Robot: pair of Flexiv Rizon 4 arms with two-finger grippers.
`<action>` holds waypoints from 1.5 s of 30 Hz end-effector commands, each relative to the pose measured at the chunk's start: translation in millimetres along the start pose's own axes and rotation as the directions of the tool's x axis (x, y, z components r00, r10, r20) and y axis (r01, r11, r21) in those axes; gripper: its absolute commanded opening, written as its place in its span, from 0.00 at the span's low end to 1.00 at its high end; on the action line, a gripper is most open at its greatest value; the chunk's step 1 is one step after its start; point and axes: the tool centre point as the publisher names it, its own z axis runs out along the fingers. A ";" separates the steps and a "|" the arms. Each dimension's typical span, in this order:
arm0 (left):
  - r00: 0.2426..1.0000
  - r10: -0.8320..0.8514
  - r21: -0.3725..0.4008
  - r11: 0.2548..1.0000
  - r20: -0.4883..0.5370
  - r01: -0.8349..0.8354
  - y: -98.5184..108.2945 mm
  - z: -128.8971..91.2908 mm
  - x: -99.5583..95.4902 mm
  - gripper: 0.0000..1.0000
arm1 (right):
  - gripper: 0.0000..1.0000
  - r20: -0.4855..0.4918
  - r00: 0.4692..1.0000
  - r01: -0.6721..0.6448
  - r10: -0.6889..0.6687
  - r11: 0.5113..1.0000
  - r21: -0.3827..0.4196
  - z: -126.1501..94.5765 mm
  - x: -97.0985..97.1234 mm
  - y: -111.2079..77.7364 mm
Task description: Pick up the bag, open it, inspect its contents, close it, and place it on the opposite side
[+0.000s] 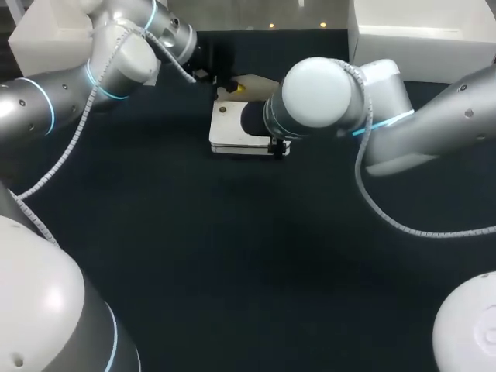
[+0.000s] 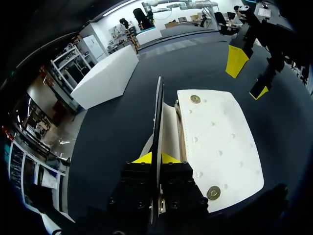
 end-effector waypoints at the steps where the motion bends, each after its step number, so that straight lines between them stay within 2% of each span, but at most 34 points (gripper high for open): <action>1: 1.000 0.009 0.003 1.000 -0.004 -0.009 -12.0 -21.8 -1.6 0.00 | 0.73 -0.008 1.000 0.013 -0.013 1.000 0.014 -19.6 -9.2 -2.0; 2: 1.000 0.011 0.014 1.000 -0.006 -0.011 -14.2 -25.3 -1.6 0.00 | 0.53 -0.007 1.000 0.015 -0.015 1.000 0.014 -21.6 -11.5 -1.5; 3: 1.000 0.011 0.016 1.000 -0.006 -0.011 -16.3 -28.9 -1.7 0.00 | 0.41 -0.004 1.000 0.021 -0.021 1.000 0.016 -23.5 -14.3 -1.2; 4: 1.000 0.015 0.016 1.000 -0.004 -0.015 -18.4 -32.2 -1.6 0.00 | 0.34 -0.002 1.000 0.022 -0.022 1.000 0.020 -24.8 -16.8 -0.8; 5: 1.000 0.020 0.017 1.000 -0.002 -0.020 -20.5 -35.6 -1.3 0.00 | 0.10 0.000 1.000 0.029 -0.029 0.999 0.026 -25.8 -19.2 -0.1; 6: 1.000 0.029 0.013 0.999 0.000 -0.029 -22.5 -39.0 -0.9 0.00 | 0.00 0.001 0.999 0.035 -0.035 0.999 0.030 -26.5 -21.4 0.9; 14: 0.999 0.035 0.001 0.999 0.006 -0.035 -34.5 -59.7 2.1 0.00 | 0.00 0.014 0.999 0.052 -0.053 0.998 0.037 -29.1 -38.4 10.5; 21: 1.000 0.013 0.001 1.000 -0.004 -0.013 -40.1 -67.3 10.6 0.00 | 0.00 0.002 1.000 0.026 -0.026 0.998 0.051 -31.4 -57.7 16.5; 23: 1.000 0.013 0.002 1.000 -0.004 -0.013 -40.9 -68.5 11.3 0.00 | 0.00 0.021 1.000 0.016 -0.017 0.997 0.082 -29.7 -64.3 15.1; 35: 1.000 0.013 0.002 1.000 -0.004 -0.013 -40.9 -68.5 11.3 0.00 | 0.00 0.021 1.000 0.016 -0.017 0.997 0.082 -29.7 -64.3 15.1; 45: 1.000 -0.009 -0.030 1.000 0.007 0.009 -48.3 -75.6 15.6 0.00 | 0.00 0.026 0.999 0.036 -0.038 0.997 0.065 -5.9 -87.9 15.1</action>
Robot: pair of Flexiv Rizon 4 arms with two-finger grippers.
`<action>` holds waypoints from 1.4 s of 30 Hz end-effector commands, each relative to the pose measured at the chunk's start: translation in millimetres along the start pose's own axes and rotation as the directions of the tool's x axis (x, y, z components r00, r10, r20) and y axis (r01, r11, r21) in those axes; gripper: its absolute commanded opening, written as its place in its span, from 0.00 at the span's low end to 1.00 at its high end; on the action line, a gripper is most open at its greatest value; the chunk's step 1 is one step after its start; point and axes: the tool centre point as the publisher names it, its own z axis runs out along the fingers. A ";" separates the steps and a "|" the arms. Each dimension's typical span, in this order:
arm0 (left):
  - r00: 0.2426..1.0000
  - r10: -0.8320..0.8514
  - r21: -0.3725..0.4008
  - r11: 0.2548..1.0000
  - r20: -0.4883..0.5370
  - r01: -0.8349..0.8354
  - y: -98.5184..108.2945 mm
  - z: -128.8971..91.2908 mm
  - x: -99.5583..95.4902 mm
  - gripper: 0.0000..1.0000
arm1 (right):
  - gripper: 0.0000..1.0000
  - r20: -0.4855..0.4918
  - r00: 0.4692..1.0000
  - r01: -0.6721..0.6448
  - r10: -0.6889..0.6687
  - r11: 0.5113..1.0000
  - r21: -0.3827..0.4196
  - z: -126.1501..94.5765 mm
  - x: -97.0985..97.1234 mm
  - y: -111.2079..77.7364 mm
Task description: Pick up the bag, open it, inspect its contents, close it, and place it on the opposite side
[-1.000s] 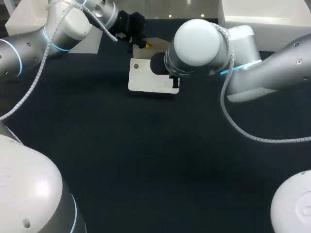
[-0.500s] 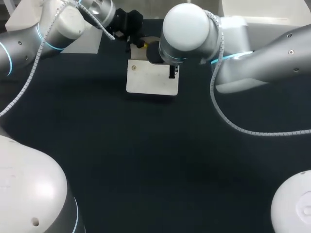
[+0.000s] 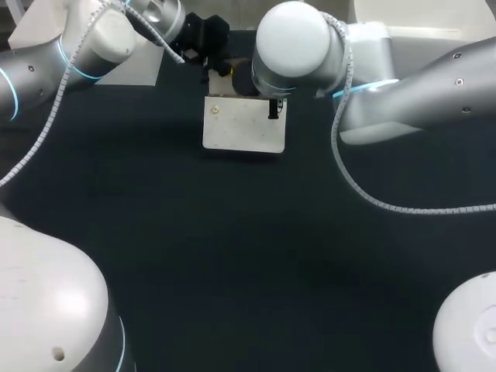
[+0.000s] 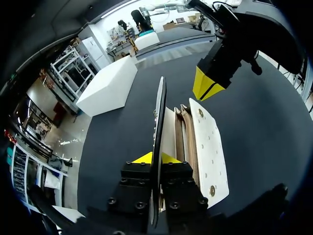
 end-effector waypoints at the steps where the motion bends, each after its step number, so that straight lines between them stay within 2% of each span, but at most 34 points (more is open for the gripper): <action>1: 1.000 -0.009 -0.015 1.000 0.009 0.009 -4.8 -5.3 2.7 0.00 | 0.00 -0.019 1.000 -0.005 0.005 1.000 -0.010 20.6 -7.5 2.5; 8: 0.999 -0.030 0.005 1.000 0.012 0.030 -4.6 -3.8 1.7 0.00 | 0.00 -0.060 0.998 -0.014 0.014 1.000 -0.008 45.9 -10.2 0.4; 13: 0.999 -0.034 0.017 0.999 0.018 0.034 -4.3 -4.8 2.4 0.00 | 0.00 -0.082 0.996 -0.023 0.023 1.000 -0.001 55.4 -11.6 -3.1; 26: 0.997 -0.075 0.035 0.997 0.028 0.074 -1.5 -3.9 -0.8 0.00 | 0.00 -0.124 0.992 -0.016 0.015 1.000 -0.004 56.7 -3.5 2.0; 42: 0.991 -0.127 0.049 0.991 0.031 0.126 -1.4 -6.0 -7.7 0.00 | 0.00 -0.198 0.980 -0.006 0.007 1.000 0.003 55.1 21.6 3.1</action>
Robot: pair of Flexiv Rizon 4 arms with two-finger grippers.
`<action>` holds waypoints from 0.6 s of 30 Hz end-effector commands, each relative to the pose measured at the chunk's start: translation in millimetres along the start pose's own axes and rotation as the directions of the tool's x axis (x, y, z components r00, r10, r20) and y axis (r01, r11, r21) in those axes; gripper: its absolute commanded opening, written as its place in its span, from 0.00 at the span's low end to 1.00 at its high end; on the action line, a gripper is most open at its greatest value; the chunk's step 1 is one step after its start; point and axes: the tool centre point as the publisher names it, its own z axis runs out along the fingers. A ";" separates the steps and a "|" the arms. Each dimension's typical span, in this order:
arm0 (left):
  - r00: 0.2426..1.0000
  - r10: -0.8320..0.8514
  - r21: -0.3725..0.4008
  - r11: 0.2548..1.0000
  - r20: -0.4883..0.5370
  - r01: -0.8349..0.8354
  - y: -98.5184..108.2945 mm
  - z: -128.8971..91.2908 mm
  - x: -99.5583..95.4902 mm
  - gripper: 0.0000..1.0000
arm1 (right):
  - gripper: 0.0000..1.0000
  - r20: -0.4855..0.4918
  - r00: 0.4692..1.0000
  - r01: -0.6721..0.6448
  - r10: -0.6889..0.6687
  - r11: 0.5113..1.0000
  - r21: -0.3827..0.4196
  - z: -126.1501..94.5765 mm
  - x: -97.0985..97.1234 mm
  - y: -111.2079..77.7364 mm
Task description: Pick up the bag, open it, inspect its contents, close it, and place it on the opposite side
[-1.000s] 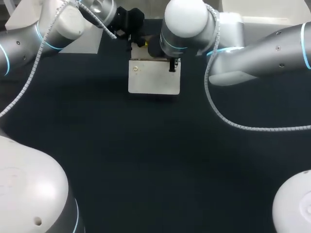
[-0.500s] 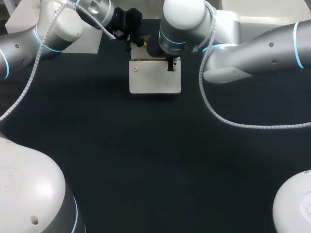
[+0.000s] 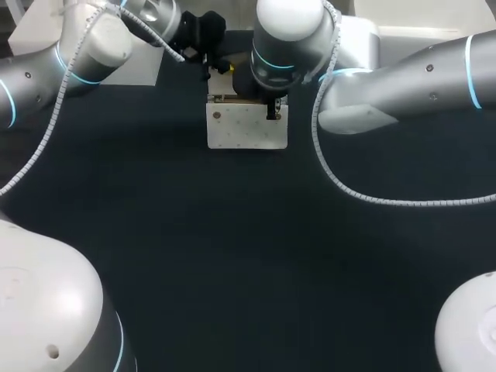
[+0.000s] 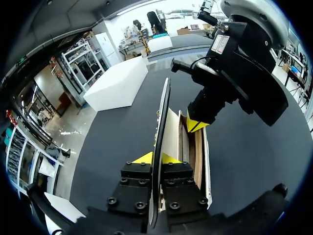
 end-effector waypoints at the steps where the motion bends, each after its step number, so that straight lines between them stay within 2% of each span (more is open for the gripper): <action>1: 1.000 -0.006 0.010 1.000 -0.004 0.006 -0.5 -0.9 -3.4 0.00 | 0.00 -0.012 1.000 0.002 -0.002 1.000 0.007 0.2 4.8 2.3; 9: 1.000 -0.012 0.041 0.999 -0.029 0.013 -2.7 -1.8 -3.6 0.00 | 0.00 -0.028 1.000 0.002 -0.001 1.000 0.004 1.3 11.8 2.1; 18: 0.998 0.013 0.078 0.997 -0.055 -0.009 -7.2 -6.6 4.3 0.00 | 0.00 -0.019 1.000 0.004 -0.004 1.000 0.013 7.5 -0.2 2.3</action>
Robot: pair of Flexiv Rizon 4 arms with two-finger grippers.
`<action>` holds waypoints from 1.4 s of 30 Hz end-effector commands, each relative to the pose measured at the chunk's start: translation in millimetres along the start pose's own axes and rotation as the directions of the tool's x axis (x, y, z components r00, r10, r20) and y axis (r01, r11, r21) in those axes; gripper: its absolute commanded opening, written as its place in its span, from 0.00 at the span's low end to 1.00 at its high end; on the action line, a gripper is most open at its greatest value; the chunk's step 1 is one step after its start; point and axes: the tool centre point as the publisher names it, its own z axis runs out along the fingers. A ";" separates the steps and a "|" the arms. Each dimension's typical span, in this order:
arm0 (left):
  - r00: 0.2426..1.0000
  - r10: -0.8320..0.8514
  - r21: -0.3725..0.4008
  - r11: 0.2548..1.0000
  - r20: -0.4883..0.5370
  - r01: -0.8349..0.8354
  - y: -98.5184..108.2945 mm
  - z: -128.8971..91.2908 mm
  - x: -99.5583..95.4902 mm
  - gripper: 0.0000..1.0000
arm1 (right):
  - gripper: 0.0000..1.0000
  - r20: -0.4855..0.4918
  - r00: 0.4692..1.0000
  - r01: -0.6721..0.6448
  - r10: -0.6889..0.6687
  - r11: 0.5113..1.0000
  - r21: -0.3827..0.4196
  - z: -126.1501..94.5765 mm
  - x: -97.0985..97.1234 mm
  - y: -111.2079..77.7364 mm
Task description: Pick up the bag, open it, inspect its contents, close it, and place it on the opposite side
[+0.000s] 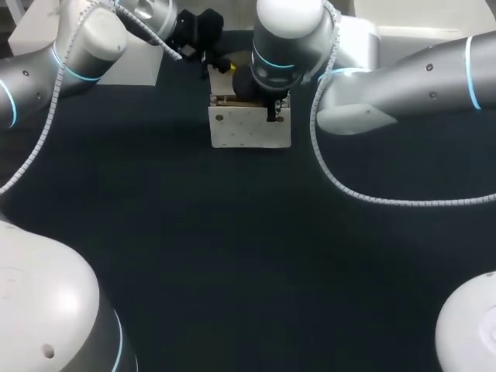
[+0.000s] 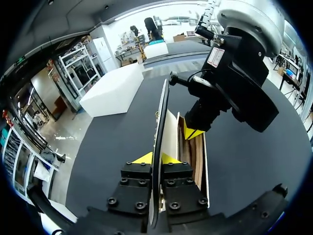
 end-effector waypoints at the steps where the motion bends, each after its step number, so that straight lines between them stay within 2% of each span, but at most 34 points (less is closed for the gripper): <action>1: 1.000 0.007 0.015 1.000 -0.007 -0.007 -0.8 -4.9 0.1 0.00 | 0.00 0.000 1.000 0.003 -0.003 1.000 0.015 6.3 -5.1 3.3; 6: 1.000 0.005 0.027 1.000 -0.011 -0.005 -2.0 -7.0 0.9 0.00 | 0.00 -0.035 0.999 0.011 -0.011 1.000 0.023 12.8 -6.6 3.4; 10: 0.998 -0.020 0.062 0.998 -0.054 0.023 2.4 -4.1 -1.0 0.00 | 0.00 -0.094 0.995 0.031 -0.029 0.999 0.024 18.5 0.6 4.6; 18: 0.990 -0.033 0.078 0.996 -0.135 0.043 6.0 5.1 -4.1 0.00 | 0.00 -0.151 0.988 0.039 -0.036 0.999 0.016 26.0 8.9 2.4; 19: 0.990 -0.030 0.079 0.996 -0.140 0.042 5.7 5.2 -4.7 0.00 | 0.26 -0.161 0.986 0.041 -0.038 0.999 0.015 26.7 9.4 2.1; 20: 0.989 -0.029 0.080 0.996 -0.143 0.041 5.3 5.1 -5.3 0.00 | 0.46 -0.173 0.984 0.047 -0.044 0.999 0.016 27.4 10.1 2.0; 21: 0.989 -0.026 0.080 0.996 -0.146 0.038 4.9 4.9 -5.7 0.00 | 0.82 -0.180 0.983 0.049 -0.044 0.999 0.020 28.4 10.8 2.1; 22: 0.988 -0.023 0.083 0.996 -0.151 0.035 4.4 4.7 -6.2 0.00 | 1.00 -0.191 0.981 0.051 -0.046 0.998 0.023 29.4 11.6 2.3; 42: 0.985 -0.004 0.092 0.996 -0.174 0.020 2.6 6.2 -5.0 0.00 | 1.00 -0.224 0.974 0.032 -0.025 0.999 0.027 37.6 16.5 -0.8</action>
